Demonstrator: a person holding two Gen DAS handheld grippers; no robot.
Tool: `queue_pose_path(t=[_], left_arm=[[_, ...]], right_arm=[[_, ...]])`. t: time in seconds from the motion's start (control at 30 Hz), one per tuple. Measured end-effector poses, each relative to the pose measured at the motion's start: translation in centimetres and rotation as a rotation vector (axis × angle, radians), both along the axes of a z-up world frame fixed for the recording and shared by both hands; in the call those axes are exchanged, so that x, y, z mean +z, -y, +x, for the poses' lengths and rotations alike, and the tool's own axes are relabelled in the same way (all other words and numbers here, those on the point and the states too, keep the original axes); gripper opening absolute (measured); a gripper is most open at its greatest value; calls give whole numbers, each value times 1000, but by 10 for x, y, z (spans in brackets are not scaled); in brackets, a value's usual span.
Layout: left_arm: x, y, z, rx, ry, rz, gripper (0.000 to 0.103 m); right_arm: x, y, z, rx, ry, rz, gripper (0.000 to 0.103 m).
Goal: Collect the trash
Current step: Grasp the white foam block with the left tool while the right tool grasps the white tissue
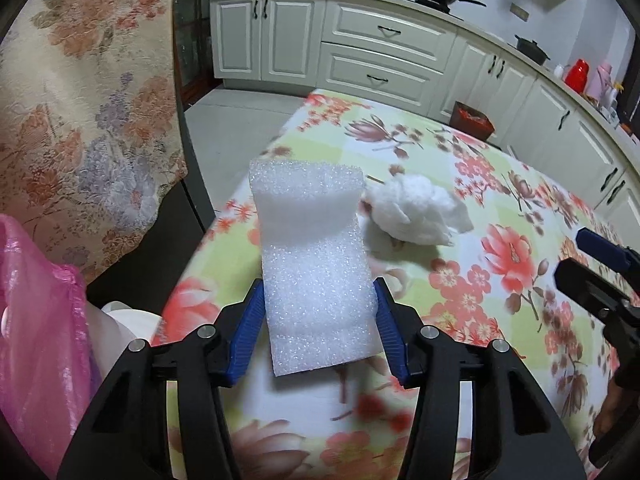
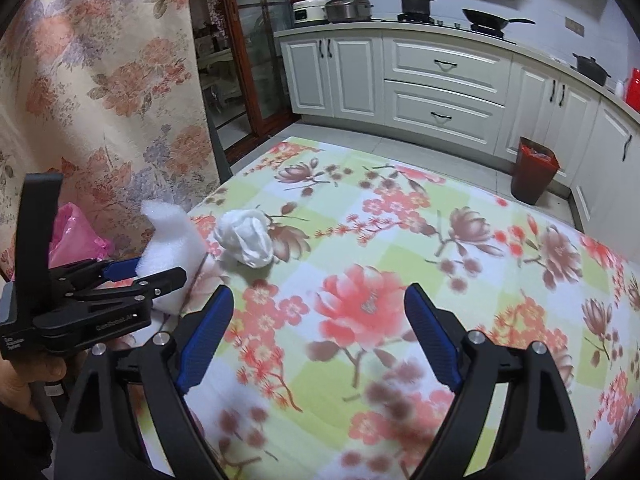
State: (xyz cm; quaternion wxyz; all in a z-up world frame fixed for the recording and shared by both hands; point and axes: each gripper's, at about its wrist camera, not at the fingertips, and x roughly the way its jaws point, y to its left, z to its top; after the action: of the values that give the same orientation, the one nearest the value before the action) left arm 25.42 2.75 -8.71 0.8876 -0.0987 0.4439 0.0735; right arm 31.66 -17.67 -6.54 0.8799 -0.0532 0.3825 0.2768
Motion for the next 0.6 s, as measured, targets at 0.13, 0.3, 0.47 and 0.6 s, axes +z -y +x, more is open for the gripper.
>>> queue_pose_path(t=[0.13, 0.3, 0.47, 0.6], left_arm=[[9, -15, -7, 19, 24, 0, 49], [23, -29, -15, 37, 54, 6, 49], [37, -43, -22, 52, 86, 11, 49], [44, -52, -29, 59, 104, 5, 49]], right_arm=[[-2, -17, 6, 20, -4, -2, 85], [-7, -48, 16, 59, -5, -17, 85], [-18, -75, 27, 77, -24, -51, 84], [-25, -90, 36, 80, -42, -69, 80]])
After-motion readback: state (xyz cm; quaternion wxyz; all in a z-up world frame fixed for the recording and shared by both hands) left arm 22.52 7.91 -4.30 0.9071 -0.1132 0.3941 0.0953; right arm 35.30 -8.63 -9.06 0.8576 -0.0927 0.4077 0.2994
